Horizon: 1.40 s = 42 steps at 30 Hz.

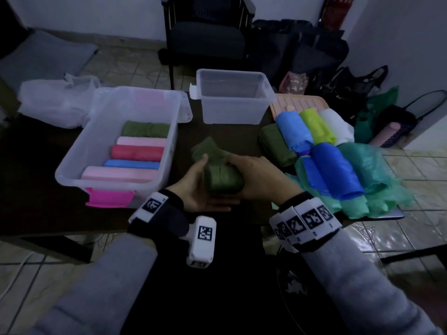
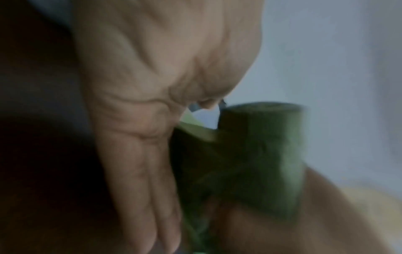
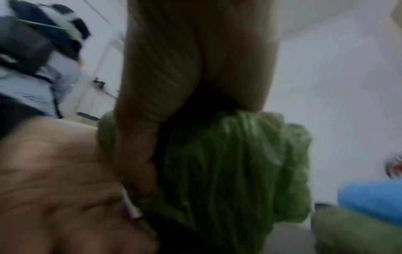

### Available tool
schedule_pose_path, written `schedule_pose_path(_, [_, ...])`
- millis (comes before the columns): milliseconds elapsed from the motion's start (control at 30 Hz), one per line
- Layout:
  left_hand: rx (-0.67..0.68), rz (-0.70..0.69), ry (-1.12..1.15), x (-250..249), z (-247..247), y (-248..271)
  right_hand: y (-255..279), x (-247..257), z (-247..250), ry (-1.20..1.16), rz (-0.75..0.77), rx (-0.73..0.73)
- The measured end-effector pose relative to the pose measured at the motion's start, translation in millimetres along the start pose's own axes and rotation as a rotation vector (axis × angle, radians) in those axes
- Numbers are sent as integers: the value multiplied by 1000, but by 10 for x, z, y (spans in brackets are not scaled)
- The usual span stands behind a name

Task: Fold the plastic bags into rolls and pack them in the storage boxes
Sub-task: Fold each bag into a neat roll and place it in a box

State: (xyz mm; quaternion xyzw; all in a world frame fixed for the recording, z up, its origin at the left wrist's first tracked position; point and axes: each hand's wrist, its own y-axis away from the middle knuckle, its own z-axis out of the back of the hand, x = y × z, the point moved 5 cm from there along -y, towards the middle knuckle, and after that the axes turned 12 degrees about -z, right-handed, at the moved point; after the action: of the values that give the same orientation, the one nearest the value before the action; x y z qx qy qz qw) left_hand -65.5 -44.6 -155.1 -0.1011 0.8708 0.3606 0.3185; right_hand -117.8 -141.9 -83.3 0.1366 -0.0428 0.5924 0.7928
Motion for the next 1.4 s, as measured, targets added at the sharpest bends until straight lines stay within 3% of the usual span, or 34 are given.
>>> schedule_pose_path(133, [-108, -199, -157, -235, -188, -39, 174, 18, -65, 96, 88, 18])
schedule_pose_path(267, [-233, -425, -174, -419, -233, -95, 272, -49, -179, 169, 96, 77])
schedule_pose_path(600, [-208, -838, -298, -1193, -422, 102, 91, -153, -404, 194, 45, 139])
schedule_pose_path(700, [-335, -970, -309, -1425, -414, 122, 6, -122, -483, 151, 25, 192])
schedule_pose_path(767, [-438, -1025, -548, -1484, -431, 127, -39, -132, -513, 125, 1, 225])
schedule_pose_path(833, [-412, -943, -939, -1387, -497, 53, -75, -140, -530, 109, -10, 264])
schedule_pose_path(967, [-59, -438, -1634, -873, -487, -289, -106, -150, -538, 75, -16, 327])
schedule_pose_path(1033, [59, -299, -1746, -682, -449, -400, -105, -148, -550, 86, -10, 347])
schedule_pose_path(1167, [141, -164, -1942, -448, -340, -568, -74, -136, -575, 68, 10, 338])
schedule_pose_path(1267, [135, -76, -1988, -376, -248, -664, -46, -127, -587, 42, 27, 336])
schedule_pose_path(1400, [134, -64, -1931, -302, -194, -739, -86, -91, -629, 86, 28, 367])
